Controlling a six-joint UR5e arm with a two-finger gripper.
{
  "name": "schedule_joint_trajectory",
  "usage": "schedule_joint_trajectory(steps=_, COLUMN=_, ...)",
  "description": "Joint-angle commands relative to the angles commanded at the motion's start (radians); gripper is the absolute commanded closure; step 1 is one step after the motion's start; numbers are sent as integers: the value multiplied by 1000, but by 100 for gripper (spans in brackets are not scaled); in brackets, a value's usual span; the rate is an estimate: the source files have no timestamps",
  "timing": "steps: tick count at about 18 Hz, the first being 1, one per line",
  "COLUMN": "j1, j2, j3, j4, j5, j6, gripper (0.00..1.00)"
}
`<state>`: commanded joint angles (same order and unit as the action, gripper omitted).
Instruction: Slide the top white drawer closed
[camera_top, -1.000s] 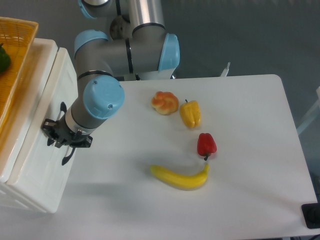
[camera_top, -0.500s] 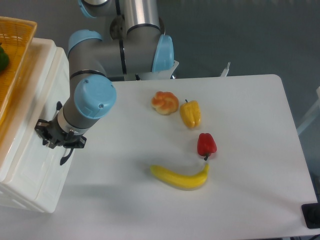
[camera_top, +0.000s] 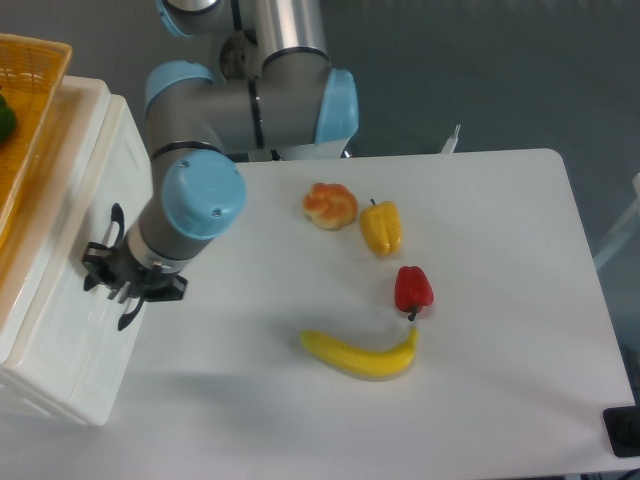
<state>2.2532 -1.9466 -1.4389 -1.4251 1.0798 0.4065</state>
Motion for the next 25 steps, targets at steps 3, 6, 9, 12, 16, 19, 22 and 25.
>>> schedule_joint_trajectory(steps=3, j1=71, j2=11, j3=8, j4=3, j5=66, j6=41, gripper=0)
schedule_joint_trajectory(steps=6, j1=114, j2=20, j3=-1, j4=35, j5=228, j6=101, gripper=0)
schedule_joint_trajectory(steps=9, j1=160, j2=-3, j3=-3, j4=121, j5=308, j6=112, gripper=0)
schedule_joint_trajectory(steps=12, j1=224, j2=-54, j3=-2, j4=221, j5=382, j6=164, gripper=0)
schedule_joint_trajectory(steps=16, j1=344, j2=-57, j3=-2, j4=232, j5=391, j6=406, gripper=0)
schedule_joint_trajectory(steps=19, j1=417, j2=-61, j3=0, j4=256, j5=410, j6=705, gripper=0)
schedule_joint_trajectory(steps=22, j1=450, j2=-81, j3=-2, j4=270, j5=494, j6=862, gripper=0)
schedule_joint_trajectory(steps=25, j1=494, j2=-110, j3=3, j4=317, j5=514, j6=903, gripper=0)
